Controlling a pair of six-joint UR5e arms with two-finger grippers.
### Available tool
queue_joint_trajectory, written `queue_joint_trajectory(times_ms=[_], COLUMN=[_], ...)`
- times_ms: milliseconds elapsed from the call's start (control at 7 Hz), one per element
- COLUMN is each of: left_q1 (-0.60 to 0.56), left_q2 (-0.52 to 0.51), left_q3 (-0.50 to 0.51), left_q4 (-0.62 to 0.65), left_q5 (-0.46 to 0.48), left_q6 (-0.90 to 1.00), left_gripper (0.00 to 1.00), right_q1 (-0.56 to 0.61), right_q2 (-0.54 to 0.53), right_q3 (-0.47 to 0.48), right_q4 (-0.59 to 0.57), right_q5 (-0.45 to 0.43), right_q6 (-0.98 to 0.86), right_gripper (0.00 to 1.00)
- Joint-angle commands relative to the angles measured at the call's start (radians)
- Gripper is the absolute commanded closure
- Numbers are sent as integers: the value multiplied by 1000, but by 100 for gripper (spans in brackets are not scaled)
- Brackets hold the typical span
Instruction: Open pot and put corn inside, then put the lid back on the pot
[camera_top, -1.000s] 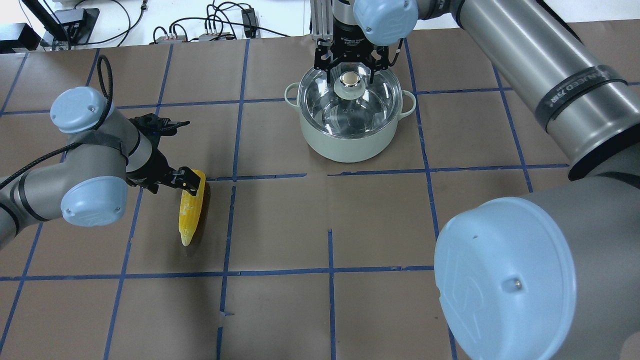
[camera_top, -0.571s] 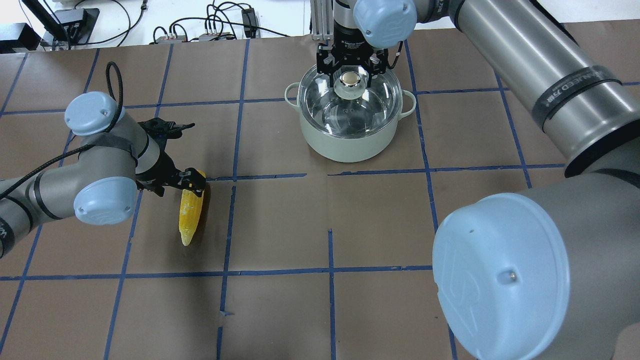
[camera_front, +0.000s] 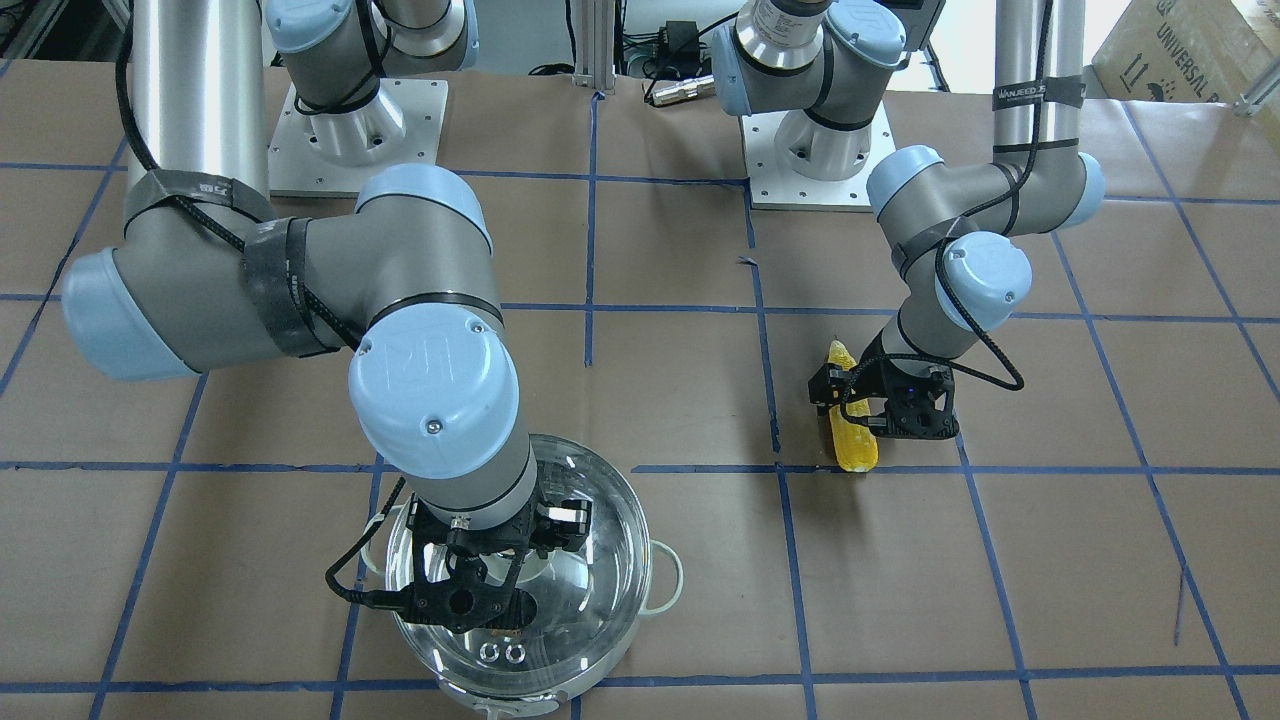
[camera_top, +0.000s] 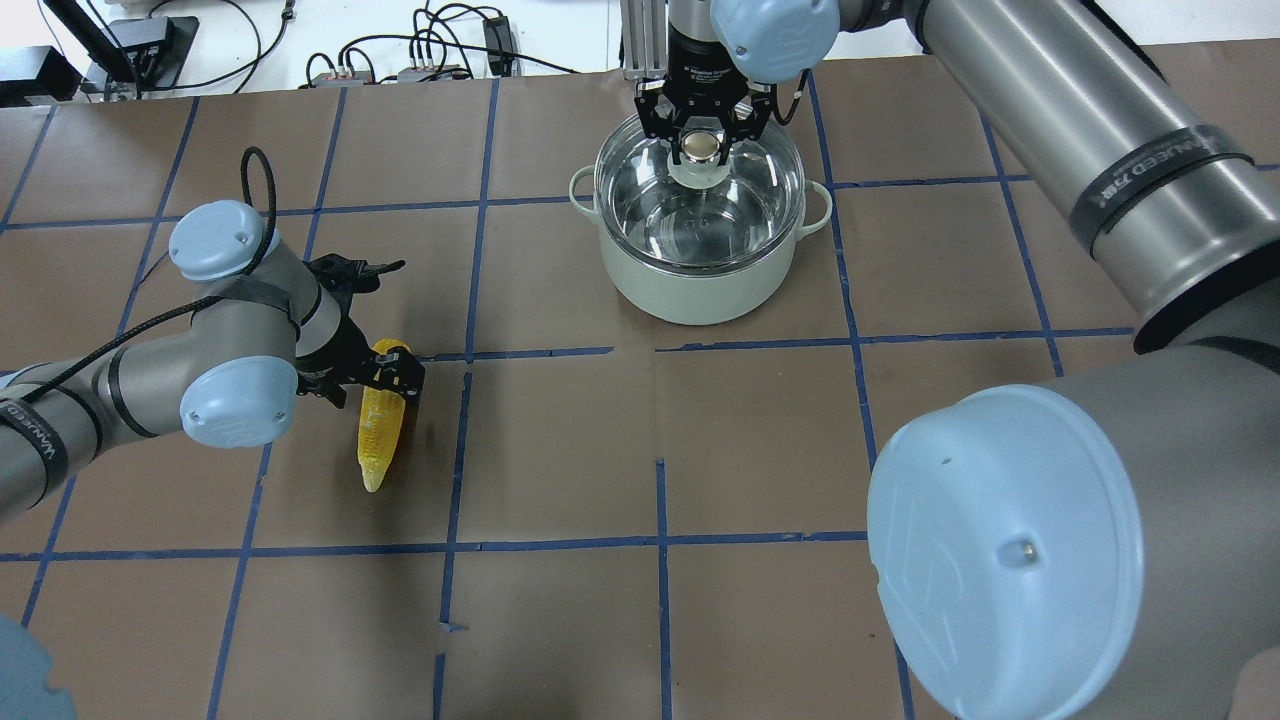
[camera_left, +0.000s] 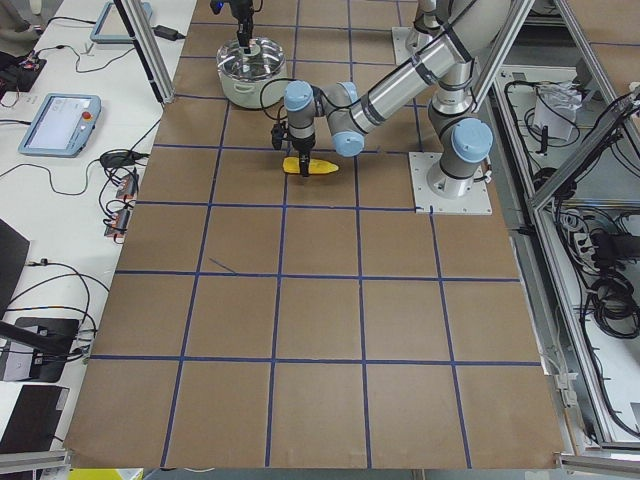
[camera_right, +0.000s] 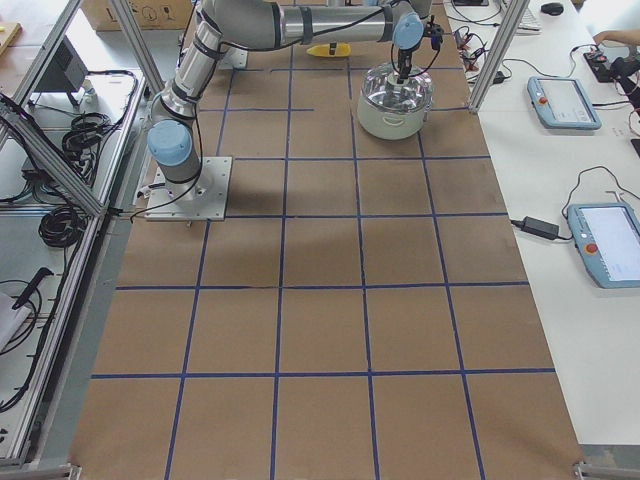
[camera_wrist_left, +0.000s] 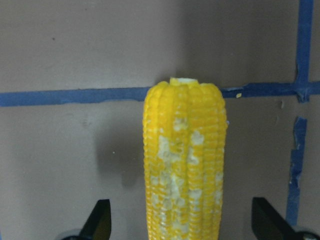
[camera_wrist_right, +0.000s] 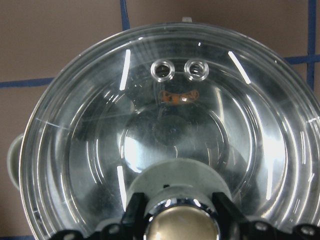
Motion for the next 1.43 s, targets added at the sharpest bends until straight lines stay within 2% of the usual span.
queue_joint_trajectory(times_ms=[0, 143, 286, 429, 571, 714, 857, 1000, 1286], left_q1=[-12, -24, -54, -74, -96, -160, -238, -295, -474], left_q2=[2, 17, 40, 56, 66, 82, 65, 1, -231], left_q3=[0, 9, 29, 78, 172, 316, 513, 678, 976], left_q4=[8, 7, -7, -79, -187, -351, -512, -621, -665], left_q5=[-2, 0, 8, 11, 11, 11, 12, 11, 11], left_q6=[-17, -87, -95, -113, -151, -219, -292, -337, -512], left_gripper=[84, 95, 95, 95, 95, 95, 95, 95, 95], right_q1=[0, -24, -94, -155, -200, -269, -341, -404, -480], right_q2=[-23, -30, -30, -37, -40, -40, -37, -36, -31], right_q3=[-54, -63, -63, -63, -60, -56, -50, -46, 2], right_q4=[80, 97, 157, 177, 198, 199, 205, 241, 255], right_q5=[20, 11, 11, 12, 2, 3, 5, 3, 2], right_q6=[-3, -56, -163, -252, -376, -473, -577, -638, -677], right_gripper=[77, 77, 81, 80, 80, 80, 81, 82, 82])
